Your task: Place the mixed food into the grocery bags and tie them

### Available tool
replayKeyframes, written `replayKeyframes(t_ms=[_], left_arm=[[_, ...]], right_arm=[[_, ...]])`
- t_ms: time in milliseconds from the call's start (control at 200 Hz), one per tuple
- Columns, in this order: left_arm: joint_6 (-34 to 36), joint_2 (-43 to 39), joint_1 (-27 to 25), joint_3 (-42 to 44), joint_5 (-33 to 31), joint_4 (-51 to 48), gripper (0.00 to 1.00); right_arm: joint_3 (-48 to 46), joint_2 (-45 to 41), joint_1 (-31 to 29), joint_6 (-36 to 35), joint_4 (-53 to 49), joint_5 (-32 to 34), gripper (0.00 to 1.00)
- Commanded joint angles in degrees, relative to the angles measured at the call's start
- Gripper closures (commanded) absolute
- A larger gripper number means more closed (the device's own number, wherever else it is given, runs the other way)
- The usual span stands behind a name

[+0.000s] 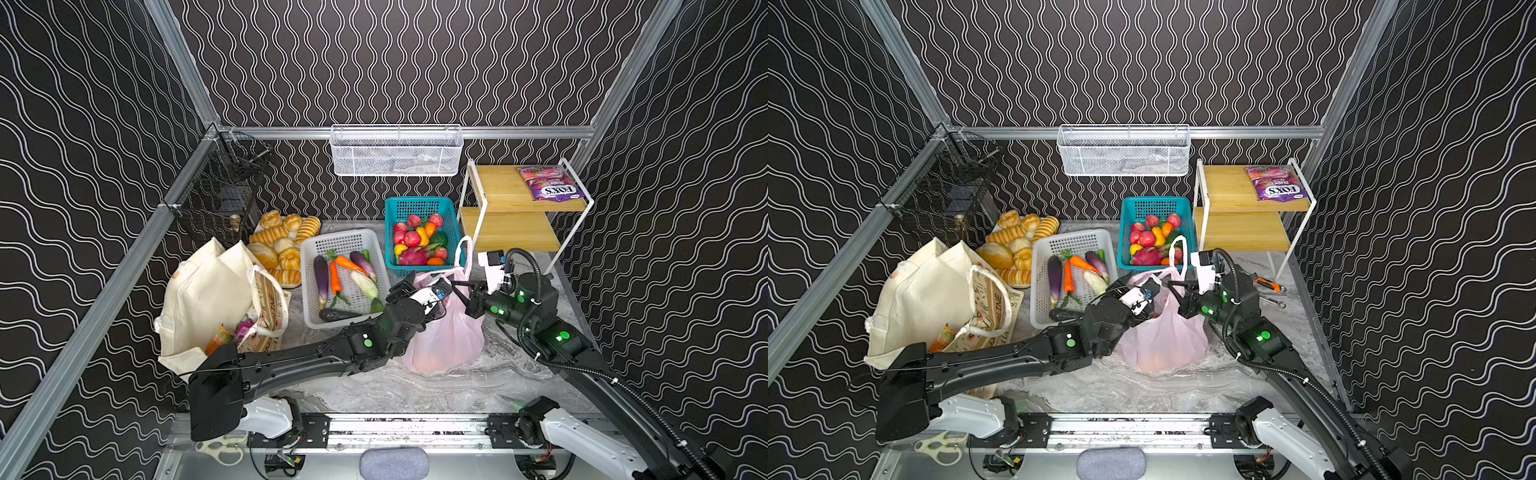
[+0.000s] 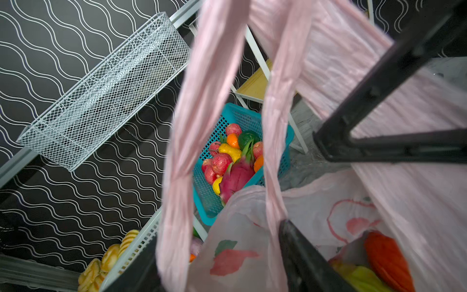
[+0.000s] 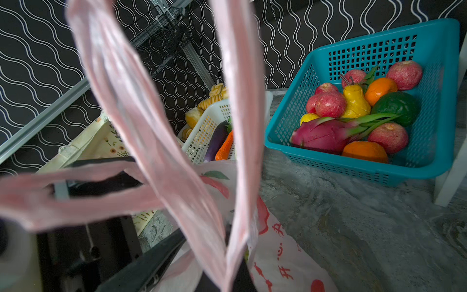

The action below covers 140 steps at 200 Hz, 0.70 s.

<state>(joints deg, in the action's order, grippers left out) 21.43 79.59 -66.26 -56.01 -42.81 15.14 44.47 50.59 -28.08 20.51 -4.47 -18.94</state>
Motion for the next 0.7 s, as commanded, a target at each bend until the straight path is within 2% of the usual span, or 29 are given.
replayKeyframes(t_ms=[0, 55, 135, 215, 325, 440, 546, 696], left_arm=[[0.3, 0.5, 0.0, -1.2, -0.5, 0.6, 0.44], [-0.4, 0.3, 0.0, -1.3, -0.2, -0.5, 0.57], [-1.1, -0.6, 0.0, -0.7, 0.1, -0.7, 0.83], [-1.6, -1.7, 0.0, 0.0, 0.7, -1.1, 1.0], [-2.5, -3.3, 0.1, -0.1, 3.6, -3.8, 1.0], [-5.8, -5.2, 1.6, -1.9, 11.5, -10.6, 1.0], [-10.8, -7.2, 6.7, -3.5, 25.2, -16.7, 1.0], [-16.8, -7.0, 17.9, -7.2, 51.3, -25.3, 1.0]], right_arm=[[0.4, -0.4, 0.0, 0.1, 0.0, -0.5, 0.98], [0.4, -0.4, 0.0, 0.2, -0.1, -0.5, 0.97], [0.1, -0.6, -0.1, 0.4, -0.2, -0.4, 0.97], [-0.4, -0.9, 0.0, 0.5, 0.0, -0.2, 0.97], [-0.4, -0.8, -0.1, 0.3, -0.3, -0.2, 0.96], [0.5, -0.3, 0.0, -1.1, -2.1, 0.3, 0.96], [1.1, 0.1, 0.0, -2.2, -3.1, 0.5, 0.95], [2.1, 1.2, -0.1, -3.8, -5.1, -0.1, 0.94]])
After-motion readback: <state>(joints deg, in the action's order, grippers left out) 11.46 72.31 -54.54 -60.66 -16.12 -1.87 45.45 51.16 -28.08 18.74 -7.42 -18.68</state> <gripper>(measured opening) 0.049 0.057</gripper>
